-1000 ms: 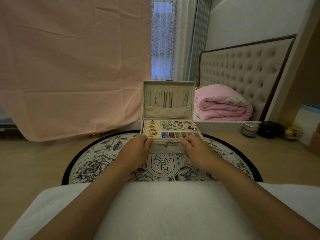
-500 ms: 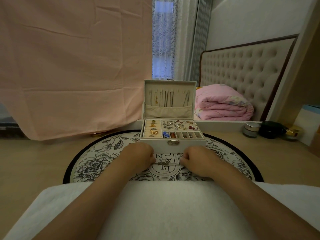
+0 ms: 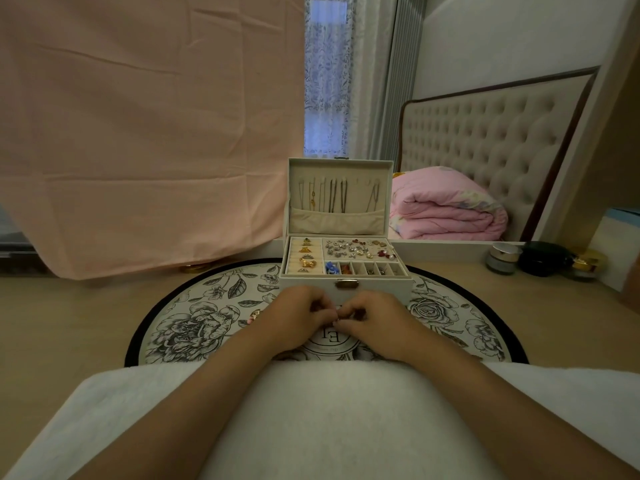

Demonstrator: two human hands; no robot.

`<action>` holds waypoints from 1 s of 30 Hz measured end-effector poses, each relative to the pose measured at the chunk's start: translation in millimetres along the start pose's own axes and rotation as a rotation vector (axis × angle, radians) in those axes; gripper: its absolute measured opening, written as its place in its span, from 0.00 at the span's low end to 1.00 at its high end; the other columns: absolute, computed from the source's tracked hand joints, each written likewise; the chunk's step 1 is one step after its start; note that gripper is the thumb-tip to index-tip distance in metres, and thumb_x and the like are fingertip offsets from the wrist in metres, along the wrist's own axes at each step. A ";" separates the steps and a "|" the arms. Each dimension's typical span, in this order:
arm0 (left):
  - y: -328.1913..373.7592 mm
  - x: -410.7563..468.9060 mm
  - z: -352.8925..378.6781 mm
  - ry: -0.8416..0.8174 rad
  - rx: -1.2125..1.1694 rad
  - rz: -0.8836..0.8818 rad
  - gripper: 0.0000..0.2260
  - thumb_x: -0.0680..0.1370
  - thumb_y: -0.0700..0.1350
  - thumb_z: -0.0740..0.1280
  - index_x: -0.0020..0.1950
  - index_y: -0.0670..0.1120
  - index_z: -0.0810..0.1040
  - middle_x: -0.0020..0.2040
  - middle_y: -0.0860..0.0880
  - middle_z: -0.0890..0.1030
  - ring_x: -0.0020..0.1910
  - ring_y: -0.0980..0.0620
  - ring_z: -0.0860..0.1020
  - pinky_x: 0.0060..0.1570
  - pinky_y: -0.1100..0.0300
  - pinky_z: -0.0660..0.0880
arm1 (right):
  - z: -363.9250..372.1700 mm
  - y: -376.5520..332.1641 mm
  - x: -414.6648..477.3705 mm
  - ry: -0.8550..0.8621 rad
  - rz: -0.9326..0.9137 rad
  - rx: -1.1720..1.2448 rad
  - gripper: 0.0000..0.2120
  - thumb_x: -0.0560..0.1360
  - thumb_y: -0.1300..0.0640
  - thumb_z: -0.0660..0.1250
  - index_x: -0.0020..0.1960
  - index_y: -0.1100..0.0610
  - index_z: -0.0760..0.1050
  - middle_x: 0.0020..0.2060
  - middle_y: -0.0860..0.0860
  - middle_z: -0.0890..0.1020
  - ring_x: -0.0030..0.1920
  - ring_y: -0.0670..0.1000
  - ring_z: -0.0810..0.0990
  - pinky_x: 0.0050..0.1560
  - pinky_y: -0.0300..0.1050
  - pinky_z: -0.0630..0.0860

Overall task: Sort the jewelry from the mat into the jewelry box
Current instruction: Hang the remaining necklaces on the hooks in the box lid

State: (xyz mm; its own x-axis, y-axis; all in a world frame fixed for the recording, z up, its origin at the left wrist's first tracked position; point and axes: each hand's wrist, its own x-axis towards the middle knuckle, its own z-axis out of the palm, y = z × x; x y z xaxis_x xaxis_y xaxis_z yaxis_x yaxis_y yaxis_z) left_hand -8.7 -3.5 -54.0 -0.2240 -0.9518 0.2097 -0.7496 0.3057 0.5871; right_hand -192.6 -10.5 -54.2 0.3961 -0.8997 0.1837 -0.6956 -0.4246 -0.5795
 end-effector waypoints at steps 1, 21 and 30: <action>-0.9 0.9 -0.5 0.000 -0.068 -0.015 0.03 0.78 0.49 0.70 0.47 0.51 0.82 0.44 0.53 0.83 0.45 0.55 0.80 0.48 0.59 0.77 | -1.2 0.9 0.6 0.024 0.038 0.087 0.05 0.74 0.53 0.75 0.50 0.47 0.85 0.43 0.43 0.83 0.46 0.42 0.80 0.48 0.38 0.76; 16.8 -2.8 -16.2 -0.017 -0.797 -0.110 0.08 0.82 0.43 0.64 0.53 0.39 0.78 0.42 0.44 0.81 0.38 0.50 0.80 0.45 0.55 0.82 | -12.6 -14.7 -1.2 0.063 0.123 0.619 0.08 0.77 0.50 0.72 0.44 0.54 0.85 0.40 0.53 0.86 0.38 0.47 0.81 0.34 0.38 0.75; 10.8 -3.2 -25.8 -0.022 -0.610 -0.009 0.07 0.77 0.40 0.71 0.54 0.44 0.83 0.43 0.45 0.85 0.38 0.50 0.81 0.47 0.54 0.82 | -19.0 -17.6 -3.7 0.081 0.202 0.679 0.03 0.73 0.58 0.76 0.45 0.57 0.86 0.40 0.49 0.87 0.35 0.48 0.82 0.31 0.40 0.73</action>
State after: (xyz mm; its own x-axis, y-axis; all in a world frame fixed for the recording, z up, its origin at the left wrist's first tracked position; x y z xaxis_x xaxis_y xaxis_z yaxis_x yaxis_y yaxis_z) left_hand 0.0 3.5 -28.1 -0.2367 -0.9528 0.1902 -0.2608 0.2509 0.9322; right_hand -193.2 -1.6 -29.6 0.2344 -0.9701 0.0634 -0.2131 -0.1149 -0.9703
